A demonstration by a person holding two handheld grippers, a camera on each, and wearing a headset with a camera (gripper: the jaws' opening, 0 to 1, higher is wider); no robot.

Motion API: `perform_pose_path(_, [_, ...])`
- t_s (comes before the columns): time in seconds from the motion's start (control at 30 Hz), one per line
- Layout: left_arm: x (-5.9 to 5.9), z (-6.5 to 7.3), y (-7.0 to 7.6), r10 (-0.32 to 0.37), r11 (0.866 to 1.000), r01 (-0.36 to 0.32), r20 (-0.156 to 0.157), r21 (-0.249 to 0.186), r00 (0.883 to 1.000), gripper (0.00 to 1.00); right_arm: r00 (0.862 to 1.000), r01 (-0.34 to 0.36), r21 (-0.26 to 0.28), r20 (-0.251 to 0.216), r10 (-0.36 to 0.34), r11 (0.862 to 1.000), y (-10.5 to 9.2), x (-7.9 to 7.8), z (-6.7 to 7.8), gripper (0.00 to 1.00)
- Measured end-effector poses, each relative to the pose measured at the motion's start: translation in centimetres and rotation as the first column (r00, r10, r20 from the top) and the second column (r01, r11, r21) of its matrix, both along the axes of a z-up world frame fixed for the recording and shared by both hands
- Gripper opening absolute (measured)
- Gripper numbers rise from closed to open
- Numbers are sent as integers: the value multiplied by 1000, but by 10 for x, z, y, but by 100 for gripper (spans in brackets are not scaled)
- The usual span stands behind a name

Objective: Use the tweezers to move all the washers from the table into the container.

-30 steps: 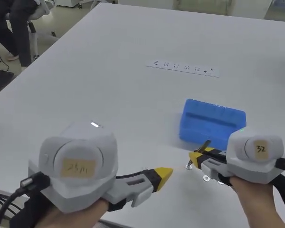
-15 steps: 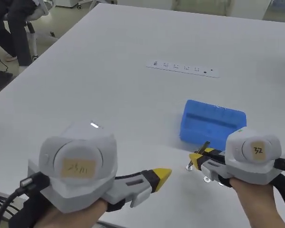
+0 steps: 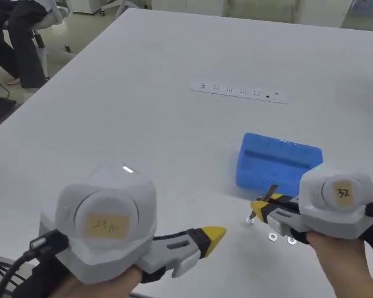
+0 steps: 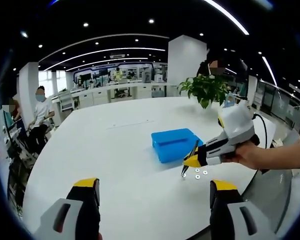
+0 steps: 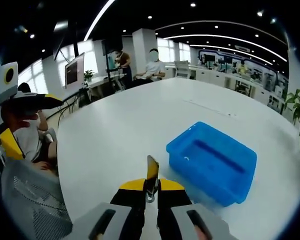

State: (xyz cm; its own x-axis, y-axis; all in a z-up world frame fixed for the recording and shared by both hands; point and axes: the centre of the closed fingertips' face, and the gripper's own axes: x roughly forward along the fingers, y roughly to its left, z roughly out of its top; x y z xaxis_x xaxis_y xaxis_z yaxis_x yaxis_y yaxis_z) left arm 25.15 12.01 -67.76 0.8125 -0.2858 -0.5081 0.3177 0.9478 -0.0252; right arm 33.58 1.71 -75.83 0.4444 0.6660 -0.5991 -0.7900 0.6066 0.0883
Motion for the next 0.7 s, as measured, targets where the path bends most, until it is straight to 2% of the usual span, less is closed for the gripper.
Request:
perform_pose_path(0.2, [-1,-3,-2,-8,1000,8,-12,2,1000,94,998,-19,23,61,17,1000,3,14,36,4])
perform_pose_path(0.37, [-3,-5,-3,-15,1000,15,-22,5,1000,94,993,-13,30,118,10,999,3,30,57,4])
perform_pose_path(0.57, [-4,-7,-4,-23,1000,24,-29,13,999,94,987,8,23,158,-12,1000,-1,51,66,4])
perform_pose_path(0.7, [-4,-8,-3,-25,1000,26,-33,17,999,95,985,26,10,168,-28,1000,-4,64,61,4])
